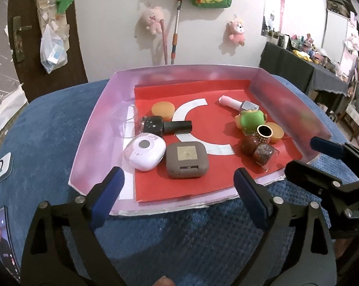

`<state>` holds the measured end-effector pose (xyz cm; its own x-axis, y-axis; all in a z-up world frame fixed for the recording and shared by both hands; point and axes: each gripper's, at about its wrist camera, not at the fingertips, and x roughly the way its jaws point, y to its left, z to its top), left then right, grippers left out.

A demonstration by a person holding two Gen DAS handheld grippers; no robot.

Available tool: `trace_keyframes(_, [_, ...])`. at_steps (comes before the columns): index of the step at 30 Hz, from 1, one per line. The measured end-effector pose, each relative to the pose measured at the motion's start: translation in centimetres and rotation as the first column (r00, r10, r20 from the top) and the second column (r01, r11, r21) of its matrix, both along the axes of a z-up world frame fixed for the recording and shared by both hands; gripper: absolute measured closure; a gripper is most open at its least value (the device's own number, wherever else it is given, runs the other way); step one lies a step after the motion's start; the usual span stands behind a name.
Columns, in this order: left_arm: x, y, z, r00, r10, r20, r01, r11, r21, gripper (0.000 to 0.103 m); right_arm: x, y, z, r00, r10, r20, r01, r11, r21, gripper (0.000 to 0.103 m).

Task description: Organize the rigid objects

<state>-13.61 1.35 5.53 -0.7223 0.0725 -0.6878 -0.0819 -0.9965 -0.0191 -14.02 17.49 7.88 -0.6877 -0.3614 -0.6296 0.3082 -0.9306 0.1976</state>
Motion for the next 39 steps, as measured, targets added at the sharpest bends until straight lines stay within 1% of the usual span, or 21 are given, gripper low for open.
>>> trace_keyframes(4, [0.3,-0.1,-0.3,1.000,0.009,-0.005,-0.009,1.000,-0.010,0.004,0.7,-0.2,0.0,0.999,-0.039,-0.034,0.040,0.999,0.027,0.000])
trace_keyframes(7, [0.5,-0.1,-0.5,1.000,0.014,-0.008,-0.014,1.000,-0.016,0.003,0.9,-0.3,-0.1,0.998,-0.052,-0.043,0.053,0.998,0.035,0.000])
trace_keyframes(8, [0.5,-0.2,-0.6,1.000,0.015,-0.009,-0.015,1.000,-0.015,0.000,0.9,-0.4,-0.2,0.998,-0.056,-0.043,0.057,0.998,0.035,0.000])
trace_keyframes(11, [0.7,-0.4,-0.8,1.000,0.020,-0.014,-0.020,1.000,-0.009,0.000,0.9,-0.3,-0.5,0.997,-0.065,-0.032,0.066,0.997,0.027,0.000])
trace_keyframes(15, [0.7,-0.5,-1.0,1.000,0.027,-0.014,-0.028,1.000,-0.015,0.000,0.9,-0.5,-0.8,0.996,-0.075,-0.038,0.077,0.996,0.053,0.000])
trace_keyframes(23, [0.7,-0.8,-1.1,1.000,0.025,-0.011,-0.025,1.000,0.004,0.000,0.8,-0.5,-1.0,0.995,-0.086,-0.046,0.089,0.993,0.074,0.000])
trace_keyframes(28, [0.6,-0.9,-1.2,1.000,0.026,-0.007,-0.026,1.000,0.012,0.000,0.8,-0.5,-1.0,0.995,-0.085,-0.045,0.088,0.994,0.069,0.000])
trace_keyframes(39, [0.5,-0.8,-1.2,1.000,0.028,-0.010,-0.028,1.000,0.003,0.000,0.8,-0.5,-1.1,0.995,-0.085,-0.044,0.088,0.994,0.068,0.000])
